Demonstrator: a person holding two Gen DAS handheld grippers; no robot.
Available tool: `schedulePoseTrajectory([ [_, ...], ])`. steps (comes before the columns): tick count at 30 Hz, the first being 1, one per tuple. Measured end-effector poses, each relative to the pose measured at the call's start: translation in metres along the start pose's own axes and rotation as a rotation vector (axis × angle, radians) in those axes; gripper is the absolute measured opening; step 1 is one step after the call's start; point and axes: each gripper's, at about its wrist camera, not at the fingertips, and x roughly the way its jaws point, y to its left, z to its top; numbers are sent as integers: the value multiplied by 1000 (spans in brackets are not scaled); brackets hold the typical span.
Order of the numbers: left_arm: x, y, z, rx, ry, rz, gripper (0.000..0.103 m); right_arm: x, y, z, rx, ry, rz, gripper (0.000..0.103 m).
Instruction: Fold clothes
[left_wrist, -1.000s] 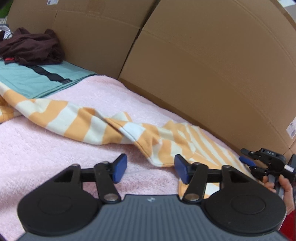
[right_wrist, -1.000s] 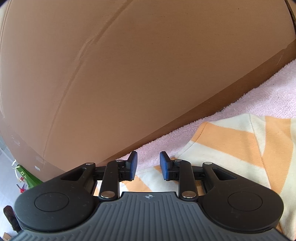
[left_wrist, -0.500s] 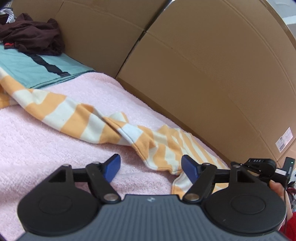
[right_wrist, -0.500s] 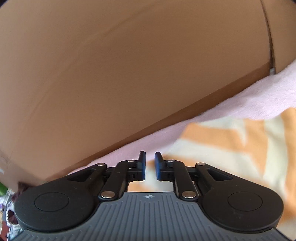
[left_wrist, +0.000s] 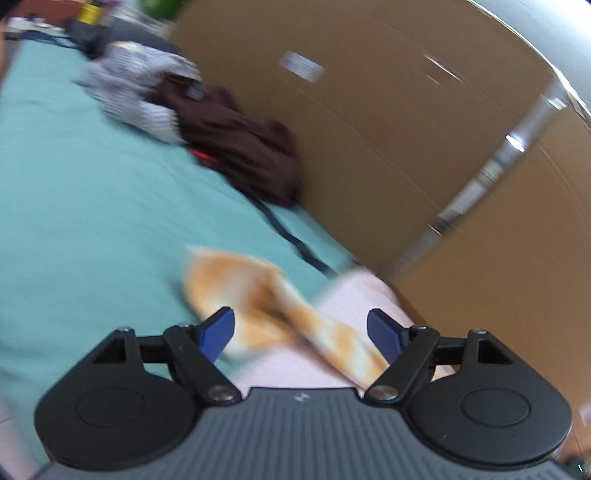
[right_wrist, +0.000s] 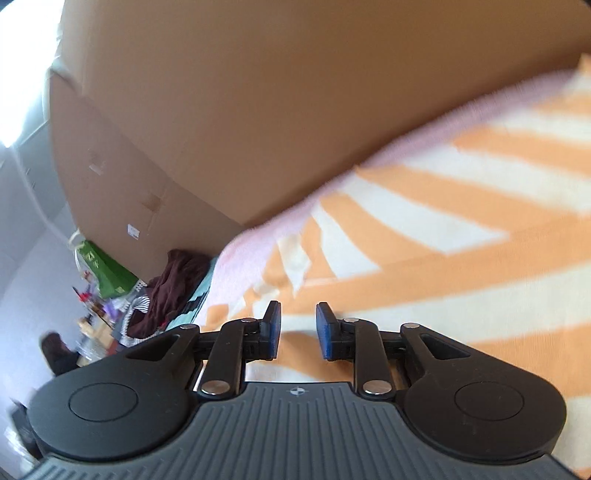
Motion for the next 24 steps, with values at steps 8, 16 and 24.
schedulePoseTrajectory([
  [8, 26, 27, 18, -26, -1, 95, 80, -45, -28, -17, 22, -23, 28, 28],
  [16, 57, 15, 17, 156, 27, 28, 61, -48, -28, -33, 2, -20, 25, 32],
  [24, 54, 8, 17, 183, 14, -39, 0, -41, -34, -26, -18, -16, 24, 35],
])
